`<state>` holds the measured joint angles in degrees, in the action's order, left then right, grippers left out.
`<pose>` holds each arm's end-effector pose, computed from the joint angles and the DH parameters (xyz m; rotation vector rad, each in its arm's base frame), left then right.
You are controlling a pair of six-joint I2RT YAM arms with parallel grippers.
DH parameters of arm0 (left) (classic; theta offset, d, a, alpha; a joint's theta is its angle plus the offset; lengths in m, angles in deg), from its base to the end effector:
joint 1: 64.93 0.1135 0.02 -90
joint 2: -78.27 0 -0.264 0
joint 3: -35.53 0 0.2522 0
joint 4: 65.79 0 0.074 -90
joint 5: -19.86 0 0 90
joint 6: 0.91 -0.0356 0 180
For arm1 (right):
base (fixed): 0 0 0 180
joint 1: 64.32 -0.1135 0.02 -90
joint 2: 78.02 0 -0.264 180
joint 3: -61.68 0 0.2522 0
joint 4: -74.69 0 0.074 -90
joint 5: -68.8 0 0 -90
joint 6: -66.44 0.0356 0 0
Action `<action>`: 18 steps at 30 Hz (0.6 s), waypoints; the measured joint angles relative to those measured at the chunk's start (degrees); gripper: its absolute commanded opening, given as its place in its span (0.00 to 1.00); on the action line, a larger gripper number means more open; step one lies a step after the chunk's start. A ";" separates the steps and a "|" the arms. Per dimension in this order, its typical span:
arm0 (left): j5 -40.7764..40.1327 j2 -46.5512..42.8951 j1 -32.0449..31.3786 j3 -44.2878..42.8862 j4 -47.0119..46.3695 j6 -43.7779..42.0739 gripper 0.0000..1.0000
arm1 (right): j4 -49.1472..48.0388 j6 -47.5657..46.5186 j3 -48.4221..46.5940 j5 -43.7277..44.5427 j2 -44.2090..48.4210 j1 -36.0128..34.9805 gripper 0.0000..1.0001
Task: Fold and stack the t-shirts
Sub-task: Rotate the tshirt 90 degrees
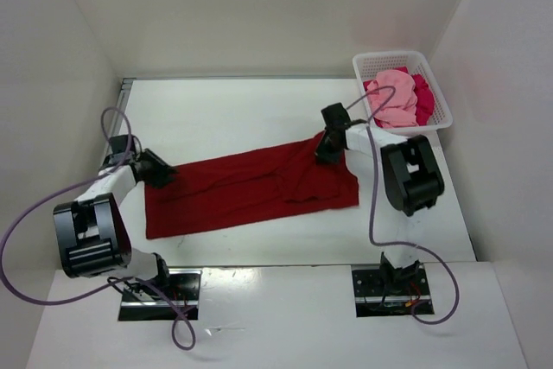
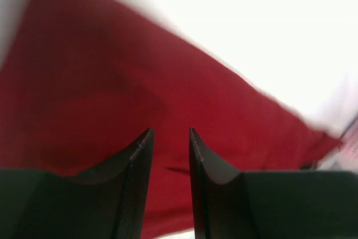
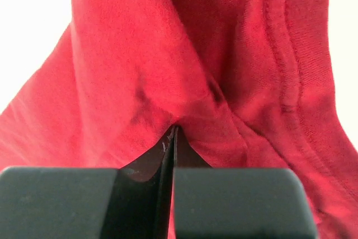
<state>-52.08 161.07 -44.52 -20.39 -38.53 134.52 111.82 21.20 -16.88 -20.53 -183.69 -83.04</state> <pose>0.2616 0.0856 0.1740 -1.2705 2.2026 -0.5720 0.3443 0.1162 0.1541 0.6199 2.6647 0.3155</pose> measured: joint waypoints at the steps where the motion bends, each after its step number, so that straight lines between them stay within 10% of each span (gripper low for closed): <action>1: -0.42 -0.70 -2.14 -0.35 -0.02 -0.02 0.38 | 0.85 -0.13 -4.31 -0.13 -3.45 0.00 0.01; 11: -5.35 -4.98 -29.79 -5.49 -0.52 -0.04 0.38 | 12.46 -2.36 -91.36 -5.18 -56.78 -0.61 0.06; 18: -5.11 -4.59 -33.62 -5.68 0.68 0.28 0.38 | 14.62 -7.52 -66.36 -4.31 -36.37 -2.86 0.47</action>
<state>-57.19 156.48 -78.14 -26.07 -37.85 134.80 126.44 13.68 -83.24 -24.84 -220.06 -85.91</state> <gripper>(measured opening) 0.403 0.346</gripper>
